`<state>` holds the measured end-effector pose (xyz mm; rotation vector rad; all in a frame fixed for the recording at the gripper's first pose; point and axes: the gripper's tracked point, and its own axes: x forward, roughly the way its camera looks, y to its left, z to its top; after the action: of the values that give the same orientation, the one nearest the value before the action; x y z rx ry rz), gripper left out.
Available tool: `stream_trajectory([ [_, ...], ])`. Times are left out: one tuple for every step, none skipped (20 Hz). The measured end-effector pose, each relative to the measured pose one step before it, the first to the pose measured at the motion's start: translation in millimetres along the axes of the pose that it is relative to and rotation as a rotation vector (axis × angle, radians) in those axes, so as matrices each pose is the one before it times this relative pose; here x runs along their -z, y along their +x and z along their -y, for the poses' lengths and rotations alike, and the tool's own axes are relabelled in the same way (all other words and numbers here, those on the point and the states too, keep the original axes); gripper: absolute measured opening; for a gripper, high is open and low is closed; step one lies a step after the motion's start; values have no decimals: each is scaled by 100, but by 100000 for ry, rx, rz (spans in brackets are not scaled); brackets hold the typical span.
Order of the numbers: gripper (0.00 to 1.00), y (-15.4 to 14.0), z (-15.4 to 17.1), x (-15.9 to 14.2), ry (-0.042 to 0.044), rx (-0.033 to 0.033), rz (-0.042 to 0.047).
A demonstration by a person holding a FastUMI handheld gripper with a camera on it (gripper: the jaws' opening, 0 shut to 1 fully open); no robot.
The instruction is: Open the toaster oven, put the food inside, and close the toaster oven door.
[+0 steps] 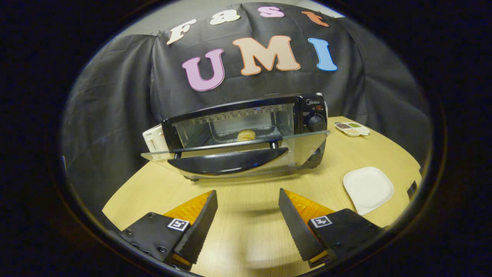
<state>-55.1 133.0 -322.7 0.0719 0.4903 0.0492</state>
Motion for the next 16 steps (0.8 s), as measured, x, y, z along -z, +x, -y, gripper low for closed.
stream_trajectory([
  [98, 366, 8, -548, 352, 6, 528],
  [98, 362, 25, -662, 557, 319, 393],
  [98, 294, -55, -830, 425, -192, 1020],
  [98, 186, -29, -795, 68, 251, 1150],
  [98, 111, 35, -765, -50, 159, 1089],
  [98, 262, -129, -312, -637, -5, -534],
  [98, 387, -204, -641, -691, -275, 1014],
  [98, 282, -17, -657, -1123, 488, 638],
  [98, 100, -156, -509, -1281, 29, 768],
  [98, 357, -135, -643, -1187, 280, 983],
  [98, 407, -36, -566, -1010, 369, 688],
  [98, 336, -28, -665, -399, 479, 805],
  [98, 479, -66, -628, -161, 170, 945],
  [98, 615, -90, -622, -417, 314, 525],
  [98, 299, 1, -420, -552, 408, 10],
  [98, 458, 61, -515, -1086, 766, 124],
])
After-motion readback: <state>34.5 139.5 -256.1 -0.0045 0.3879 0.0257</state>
